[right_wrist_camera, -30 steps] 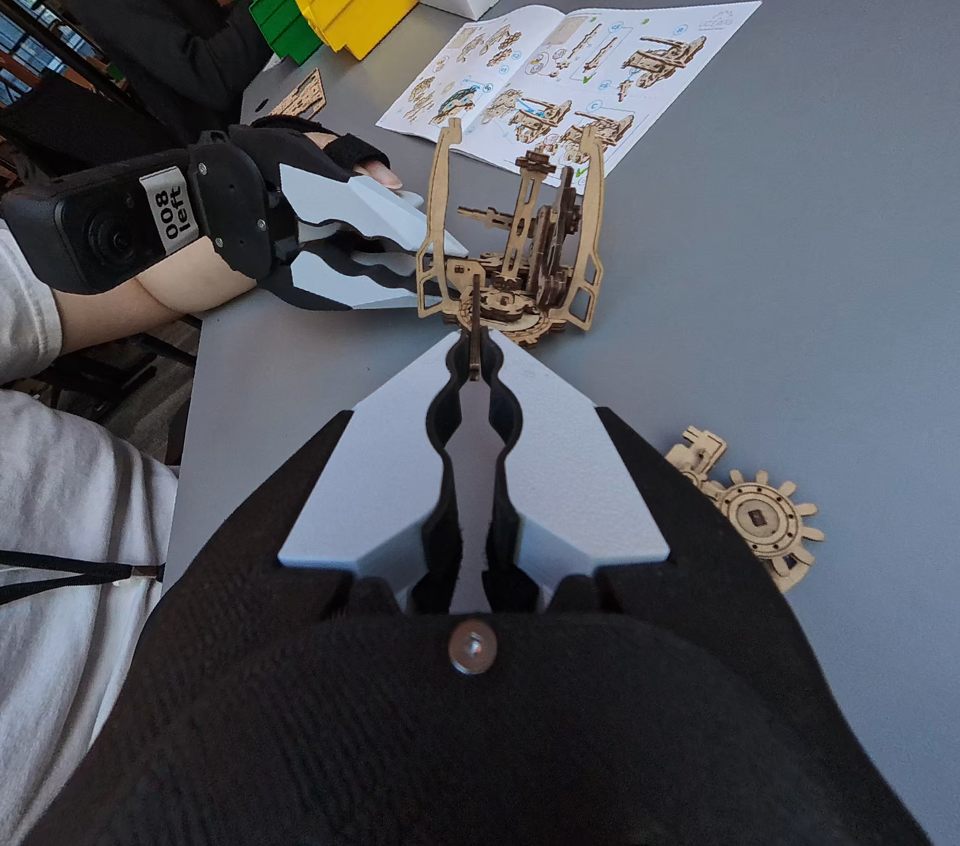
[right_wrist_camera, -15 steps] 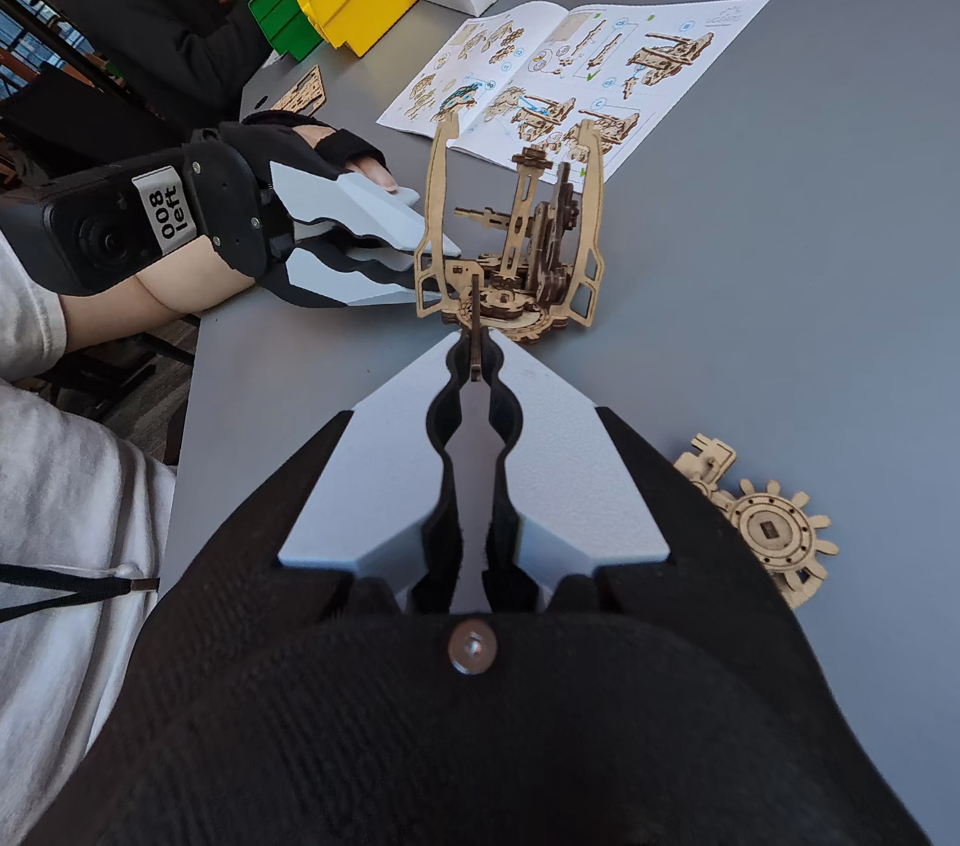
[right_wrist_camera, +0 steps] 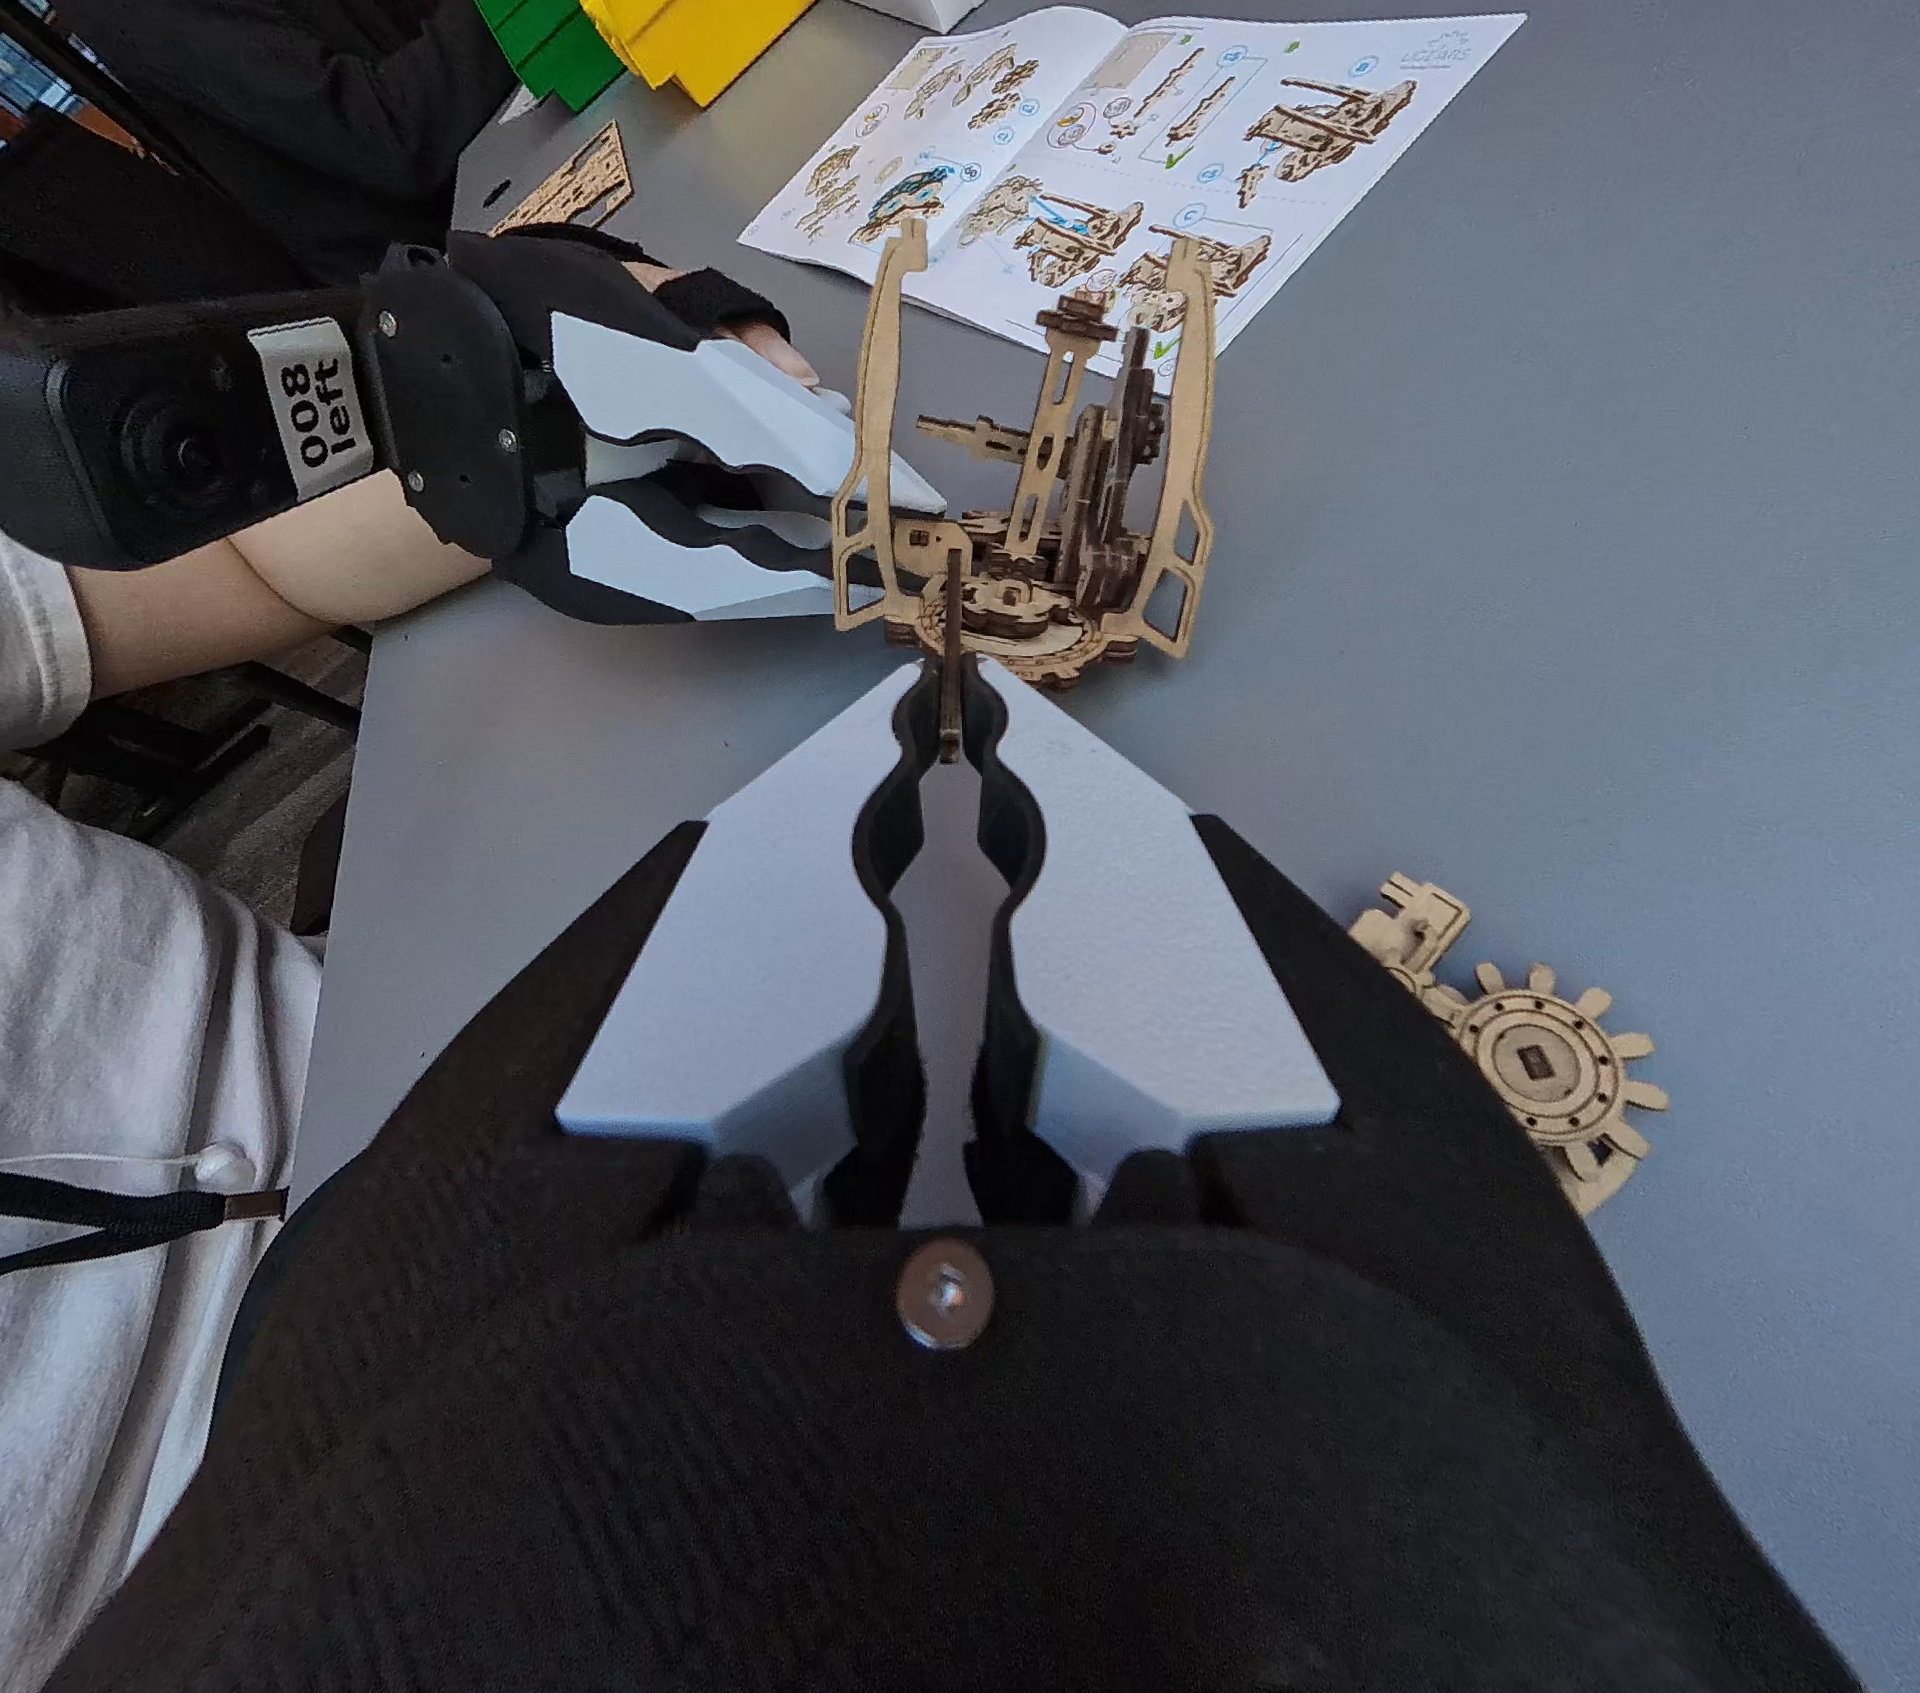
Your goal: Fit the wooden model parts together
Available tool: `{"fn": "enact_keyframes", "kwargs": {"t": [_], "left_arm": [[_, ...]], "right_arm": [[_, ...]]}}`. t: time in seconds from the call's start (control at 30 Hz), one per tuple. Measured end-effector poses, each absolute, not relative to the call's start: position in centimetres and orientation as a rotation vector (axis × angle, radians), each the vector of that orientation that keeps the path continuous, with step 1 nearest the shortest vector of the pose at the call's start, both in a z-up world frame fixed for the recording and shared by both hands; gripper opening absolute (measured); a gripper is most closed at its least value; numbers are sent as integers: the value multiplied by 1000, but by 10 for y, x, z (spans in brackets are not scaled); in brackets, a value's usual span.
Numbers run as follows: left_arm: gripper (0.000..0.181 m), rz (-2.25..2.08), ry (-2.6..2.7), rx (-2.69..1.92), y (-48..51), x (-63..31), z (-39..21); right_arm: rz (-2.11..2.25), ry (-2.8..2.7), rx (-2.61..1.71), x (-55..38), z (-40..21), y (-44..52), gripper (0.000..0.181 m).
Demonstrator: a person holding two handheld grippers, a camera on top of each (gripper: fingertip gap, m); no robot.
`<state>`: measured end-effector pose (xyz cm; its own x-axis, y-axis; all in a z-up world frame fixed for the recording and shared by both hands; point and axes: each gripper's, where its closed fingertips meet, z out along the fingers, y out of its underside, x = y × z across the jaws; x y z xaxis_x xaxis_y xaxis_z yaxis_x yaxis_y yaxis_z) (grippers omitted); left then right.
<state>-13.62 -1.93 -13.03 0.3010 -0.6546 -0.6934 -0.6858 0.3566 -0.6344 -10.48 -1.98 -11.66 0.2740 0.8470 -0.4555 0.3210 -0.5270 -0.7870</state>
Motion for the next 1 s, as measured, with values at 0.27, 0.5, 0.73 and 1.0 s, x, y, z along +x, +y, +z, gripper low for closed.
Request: {"fn": "enact_keyframes", "kwargs": {"t": [0.27, 0.5, 0.73, 1.0], "left_arm": [[20, 142, 1448, -1324, -18, -139, -143], [17, 144, 1457, -1327, -16, -137, -141], [17, 135, 1487, -1315, -20, -136, -141], [17, 171, 1494, -1293, -19, -141, -142]], "right_arm": [[1225, -1054, -1987, -106, -116, -21, 2], [1197, -1077, -1995, -109, -117, -22, 2], [1119, -1194, -2001, -112, -118, -25, 3], [870, -1375, -1855, -119, -116, -28, 4]]}}
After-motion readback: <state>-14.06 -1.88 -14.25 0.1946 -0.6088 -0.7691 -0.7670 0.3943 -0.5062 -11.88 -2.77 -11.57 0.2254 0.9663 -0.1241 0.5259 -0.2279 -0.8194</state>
